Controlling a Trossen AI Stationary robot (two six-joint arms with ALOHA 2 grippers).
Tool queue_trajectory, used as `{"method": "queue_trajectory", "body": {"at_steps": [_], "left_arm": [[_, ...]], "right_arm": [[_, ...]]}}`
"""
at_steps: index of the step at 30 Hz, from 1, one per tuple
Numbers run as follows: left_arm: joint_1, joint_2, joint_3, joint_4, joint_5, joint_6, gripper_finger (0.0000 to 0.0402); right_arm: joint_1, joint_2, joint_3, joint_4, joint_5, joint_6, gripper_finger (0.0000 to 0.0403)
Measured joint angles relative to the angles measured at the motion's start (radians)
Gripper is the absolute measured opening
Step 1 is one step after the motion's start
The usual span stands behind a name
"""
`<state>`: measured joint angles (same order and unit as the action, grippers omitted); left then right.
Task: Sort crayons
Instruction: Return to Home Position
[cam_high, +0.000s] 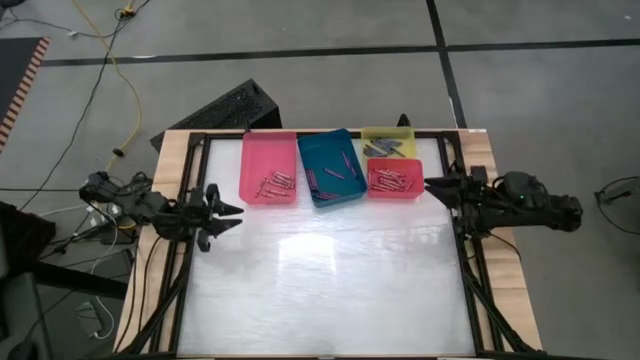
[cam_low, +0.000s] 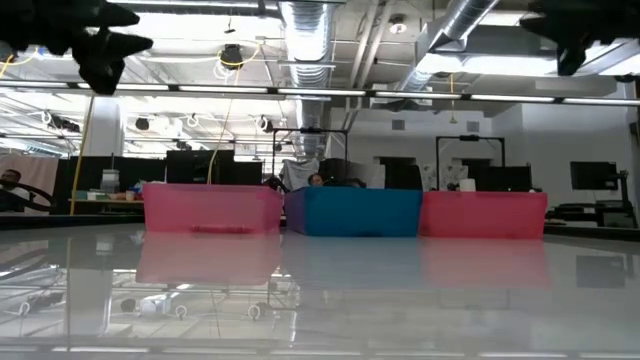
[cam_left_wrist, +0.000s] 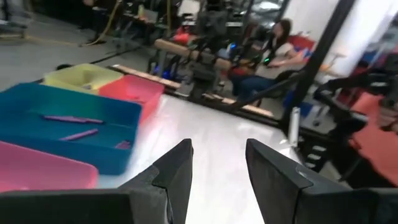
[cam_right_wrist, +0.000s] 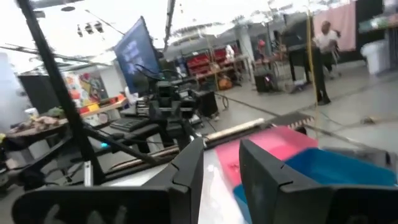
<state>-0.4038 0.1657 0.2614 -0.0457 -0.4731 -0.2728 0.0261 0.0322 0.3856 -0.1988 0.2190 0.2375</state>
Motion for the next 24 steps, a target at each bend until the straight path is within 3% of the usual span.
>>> {"method": "queue_trajectory", "body": {"at_steps": [7, 11, 20, 24], "left_arm": [[0.0, -0.163, -0.176, 0.112, 0.106, 0.002, 0.0139], [0.0, -0.16, -0.239, 0.182, 0.169, -0.002, 0.0139], [-0.002, -0.162, -0.25, 0.197, 0.206, 0.018, 0.0139], [-0.001, -0.162, -0.251, 0.195, 0.204, 0.041, 0.0139]], "right_arm": [[0.0, -0.001, -0.005, -0.029, 0.016, 0.001, 0.0113], [0.0, -0.022, -0.094, 0.013, 0.068, -0.006, 0.0113], [-0.002, -0.029, -0.373, 0.333, 0.101, -0.01, 0.0113], [-0.002, -0.025, -0.377, 0.302, 0.1, -0.002, 0.0113]]}}
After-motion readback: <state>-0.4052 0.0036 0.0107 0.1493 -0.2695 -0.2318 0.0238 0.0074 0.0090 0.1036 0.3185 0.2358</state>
